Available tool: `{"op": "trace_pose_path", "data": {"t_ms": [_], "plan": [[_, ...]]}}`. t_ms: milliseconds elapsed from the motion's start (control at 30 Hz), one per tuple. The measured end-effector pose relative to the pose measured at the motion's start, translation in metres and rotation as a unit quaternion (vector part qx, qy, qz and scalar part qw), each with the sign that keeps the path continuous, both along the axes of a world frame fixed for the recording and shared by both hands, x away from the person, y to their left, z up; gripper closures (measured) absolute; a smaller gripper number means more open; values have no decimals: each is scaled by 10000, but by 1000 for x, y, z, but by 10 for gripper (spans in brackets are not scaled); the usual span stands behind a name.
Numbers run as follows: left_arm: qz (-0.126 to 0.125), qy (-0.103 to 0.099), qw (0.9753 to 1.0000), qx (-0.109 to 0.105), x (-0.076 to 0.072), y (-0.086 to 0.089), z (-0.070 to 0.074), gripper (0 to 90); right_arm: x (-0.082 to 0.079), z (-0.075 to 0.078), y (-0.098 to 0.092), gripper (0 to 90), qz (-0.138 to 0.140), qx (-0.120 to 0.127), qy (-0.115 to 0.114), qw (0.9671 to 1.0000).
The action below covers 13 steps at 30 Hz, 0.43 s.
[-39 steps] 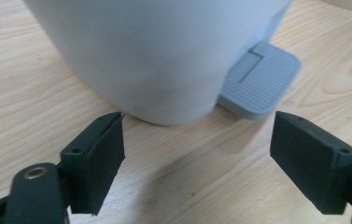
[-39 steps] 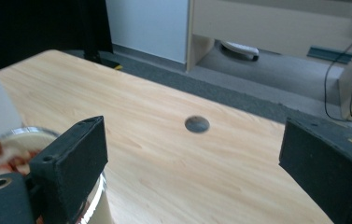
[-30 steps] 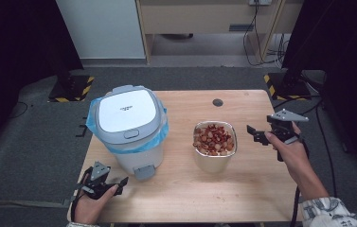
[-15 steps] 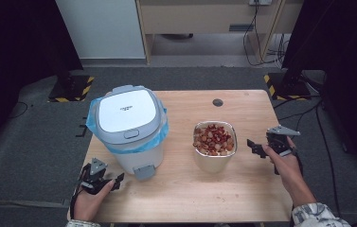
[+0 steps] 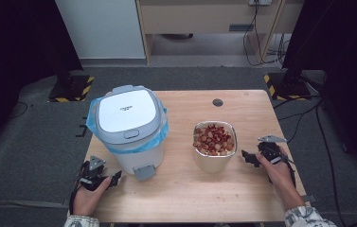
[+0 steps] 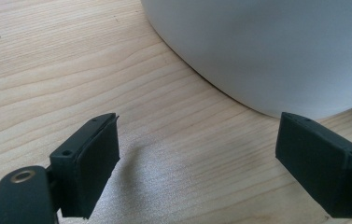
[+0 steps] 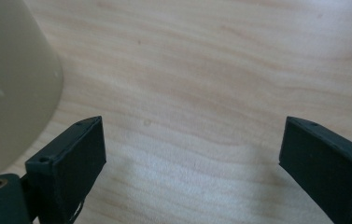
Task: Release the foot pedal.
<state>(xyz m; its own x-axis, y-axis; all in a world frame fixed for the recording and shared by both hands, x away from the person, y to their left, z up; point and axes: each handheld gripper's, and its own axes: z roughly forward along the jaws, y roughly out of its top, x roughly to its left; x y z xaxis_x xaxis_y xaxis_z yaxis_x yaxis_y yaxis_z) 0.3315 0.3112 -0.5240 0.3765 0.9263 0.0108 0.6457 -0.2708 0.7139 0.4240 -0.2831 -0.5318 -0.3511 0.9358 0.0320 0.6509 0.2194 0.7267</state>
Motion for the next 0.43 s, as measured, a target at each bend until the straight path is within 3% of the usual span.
{"op": "trace_pose_path", "data": {"t_ms": [133,433], "plan": [[-50,52,10000,47,1,-2,-2,118,0,-5,6,62,-4,-225,130,9997],[-86,115,9999,56,2,-3,-4,111,-4,-7,9,45,42,-172,46,9998]]}}
